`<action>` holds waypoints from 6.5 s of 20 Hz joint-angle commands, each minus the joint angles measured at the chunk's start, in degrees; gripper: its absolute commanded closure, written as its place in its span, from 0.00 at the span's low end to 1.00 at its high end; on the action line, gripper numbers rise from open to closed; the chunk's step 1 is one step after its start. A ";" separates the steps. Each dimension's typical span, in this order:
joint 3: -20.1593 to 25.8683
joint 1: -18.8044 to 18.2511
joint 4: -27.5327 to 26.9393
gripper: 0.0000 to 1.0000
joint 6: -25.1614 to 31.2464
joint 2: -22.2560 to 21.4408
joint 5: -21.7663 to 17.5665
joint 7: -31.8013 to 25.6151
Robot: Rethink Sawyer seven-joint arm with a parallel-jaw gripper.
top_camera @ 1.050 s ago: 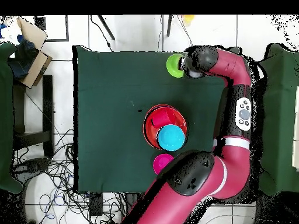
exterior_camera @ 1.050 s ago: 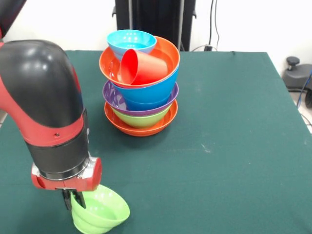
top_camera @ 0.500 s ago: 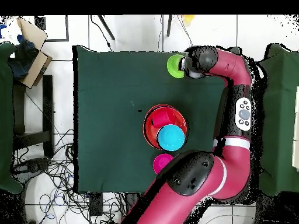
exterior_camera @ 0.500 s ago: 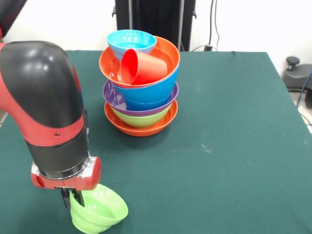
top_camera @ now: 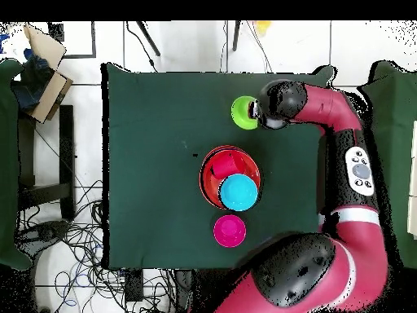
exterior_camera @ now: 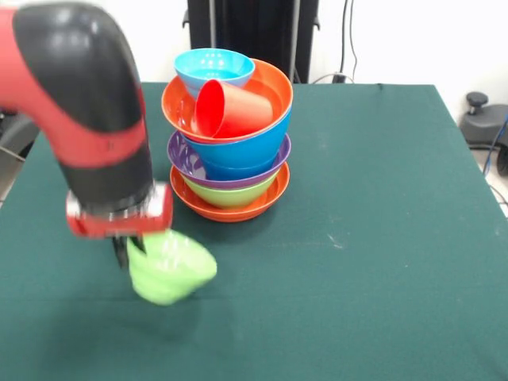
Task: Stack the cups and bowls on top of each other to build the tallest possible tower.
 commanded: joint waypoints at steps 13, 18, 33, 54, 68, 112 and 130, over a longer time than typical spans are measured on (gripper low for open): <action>0.14 -19.98 62.20 1.00 -20.78 -40.32 3.85 -2.47; 1.79 -24.82 70.31 1.00 -23.31 -46.00 4.69 -3.41; 4.49 -35.29 85.61 1.00 -34.93 -53.35 3.40 -2.28; 11.26 -31.80 73.41 1.00 -9.47 -66.89 23.74 -11.51; 9.37 -20.44 51.54 1.00 -1.59 -50.47 13.31 0.81; 0.57 -11.62 49.09 1.00 -11.44 -42.71 12.04 1.97; 0.16 -14.77 69.78 1.00 -26.84 -53.51 14.56 1.68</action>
